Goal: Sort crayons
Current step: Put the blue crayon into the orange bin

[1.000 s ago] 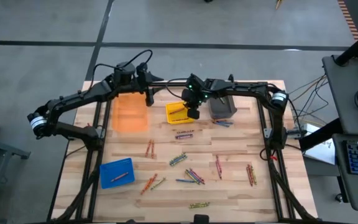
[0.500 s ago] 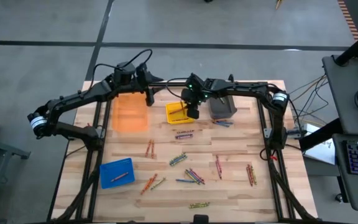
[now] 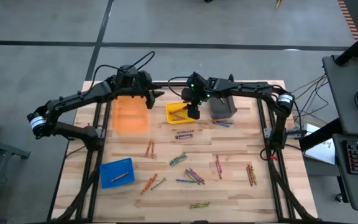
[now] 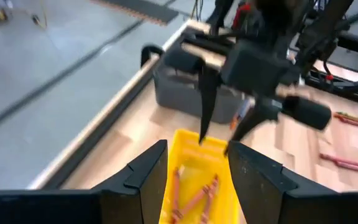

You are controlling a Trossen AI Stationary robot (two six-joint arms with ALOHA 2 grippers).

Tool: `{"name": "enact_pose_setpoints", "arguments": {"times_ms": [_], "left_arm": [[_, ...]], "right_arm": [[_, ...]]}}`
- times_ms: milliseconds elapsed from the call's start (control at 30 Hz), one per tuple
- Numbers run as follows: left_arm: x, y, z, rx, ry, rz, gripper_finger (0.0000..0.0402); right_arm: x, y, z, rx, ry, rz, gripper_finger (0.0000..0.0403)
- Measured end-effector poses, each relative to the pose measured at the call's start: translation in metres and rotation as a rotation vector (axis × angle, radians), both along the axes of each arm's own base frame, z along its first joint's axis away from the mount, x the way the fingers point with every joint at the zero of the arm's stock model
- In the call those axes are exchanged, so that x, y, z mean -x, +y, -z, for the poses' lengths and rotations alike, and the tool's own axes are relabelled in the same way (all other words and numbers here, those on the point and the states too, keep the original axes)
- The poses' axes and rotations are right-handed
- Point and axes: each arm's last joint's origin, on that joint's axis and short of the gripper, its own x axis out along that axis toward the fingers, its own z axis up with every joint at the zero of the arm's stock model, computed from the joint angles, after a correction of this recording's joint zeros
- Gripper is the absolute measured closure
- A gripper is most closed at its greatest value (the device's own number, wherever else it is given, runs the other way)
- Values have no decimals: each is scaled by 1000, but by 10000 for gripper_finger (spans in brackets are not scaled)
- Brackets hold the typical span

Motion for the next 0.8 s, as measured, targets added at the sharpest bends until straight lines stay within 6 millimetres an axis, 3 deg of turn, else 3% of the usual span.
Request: {"name": "enact_pose_setpoints", "arguments": {"times_ms": [333,567,800], "left_arm": [[-5,-26,12,188,106,25,249],[-9,-48,18,326,167,29,249],[-14,-82,25,441,263,70,249]], "right_arm": [[22,12,-24,-25,18,14,262],[36,25,-18,-29,-18,20,268],[48,32,-12,-20,-74,36,275]]}}
